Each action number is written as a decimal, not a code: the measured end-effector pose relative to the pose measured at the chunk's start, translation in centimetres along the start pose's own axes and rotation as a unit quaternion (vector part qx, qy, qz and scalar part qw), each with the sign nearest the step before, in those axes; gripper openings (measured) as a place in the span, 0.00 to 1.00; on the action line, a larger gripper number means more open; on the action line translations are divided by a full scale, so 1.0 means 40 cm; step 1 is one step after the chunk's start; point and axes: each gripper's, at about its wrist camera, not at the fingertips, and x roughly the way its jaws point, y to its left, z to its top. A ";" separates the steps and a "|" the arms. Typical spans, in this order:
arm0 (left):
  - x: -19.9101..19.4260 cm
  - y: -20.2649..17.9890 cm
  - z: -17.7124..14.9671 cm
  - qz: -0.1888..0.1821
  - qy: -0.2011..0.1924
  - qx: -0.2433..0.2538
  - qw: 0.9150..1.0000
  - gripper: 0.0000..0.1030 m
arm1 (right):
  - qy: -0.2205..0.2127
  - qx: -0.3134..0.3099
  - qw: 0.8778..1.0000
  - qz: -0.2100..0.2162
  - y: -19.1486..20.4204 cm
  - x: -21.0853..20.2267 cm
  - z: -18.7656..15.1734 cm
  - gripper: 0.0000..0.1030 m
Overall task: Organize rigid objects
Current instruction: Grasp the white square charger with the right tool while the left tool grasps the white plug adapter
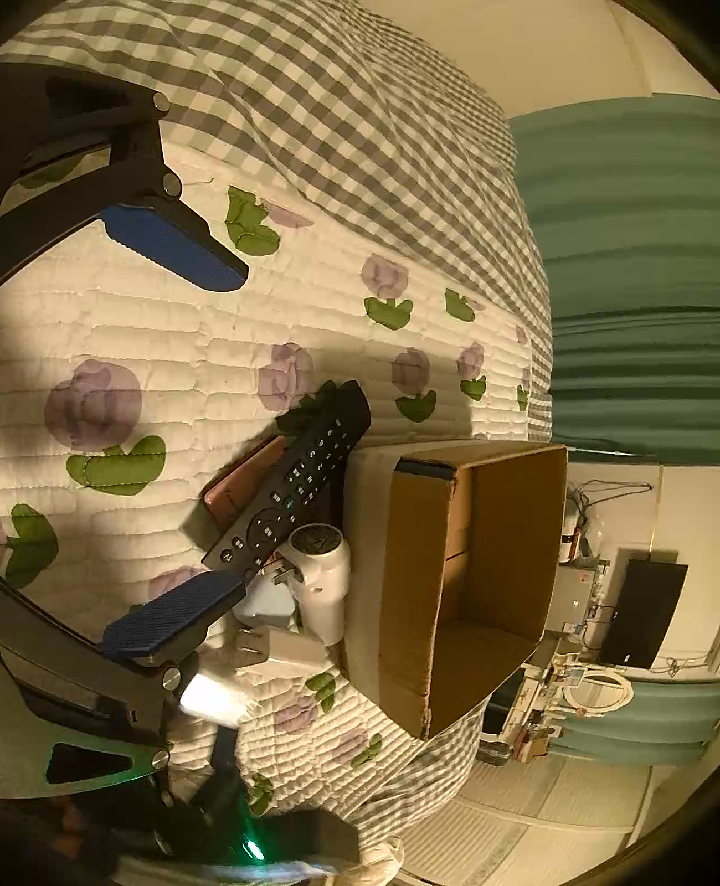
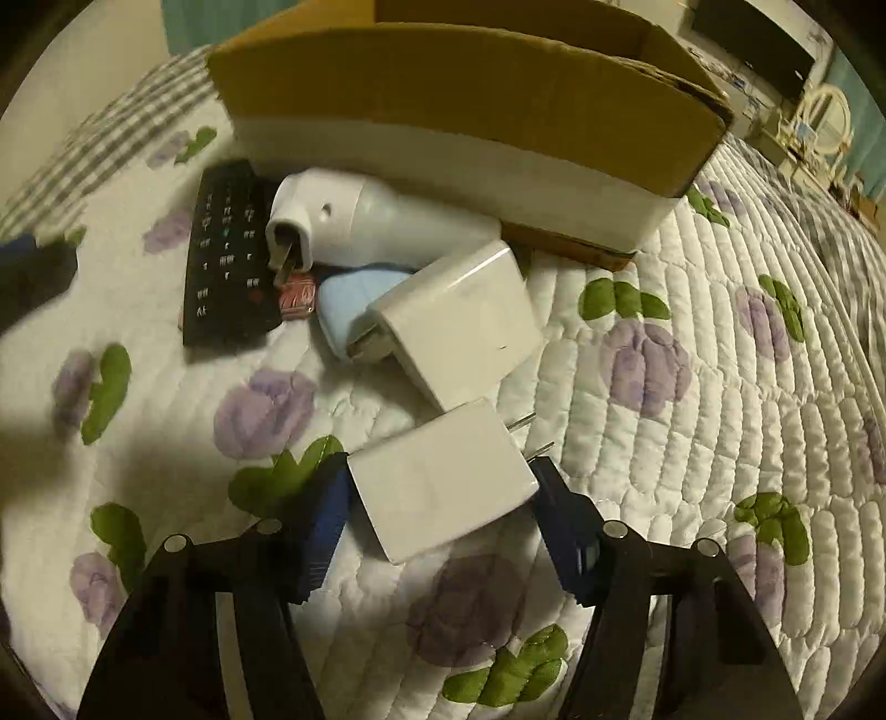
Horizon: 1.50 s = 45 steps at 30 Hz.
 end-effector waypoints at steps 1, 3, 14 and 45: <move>-0.004 -0.008 0.001 0.001 0.000 0.006 1.000 1.00 | -0.010 0.004 1.000 0.001 -0.005 -0.016 -0.001 0.62; -0.012 -0.029 0.009 -0.003 -0.004 0.018 1.000 1.00 | -0.038 0.017 0.999 0.009 -0.026 -0.067 -0.001 0.62; 0.091 -0.281 0.040 -0.063 0.017 0.039 0.997 0.97 | -0.094 0.055 0.994 -0.023 -0.240 -0.223 0.055 0.62; -0.021 -0.289 0.100 -0.101 0.000 0.040 0.994 0.27 | -0.137 0.108 0.985 -0.009 -0.306 -0.257 0.027 0.61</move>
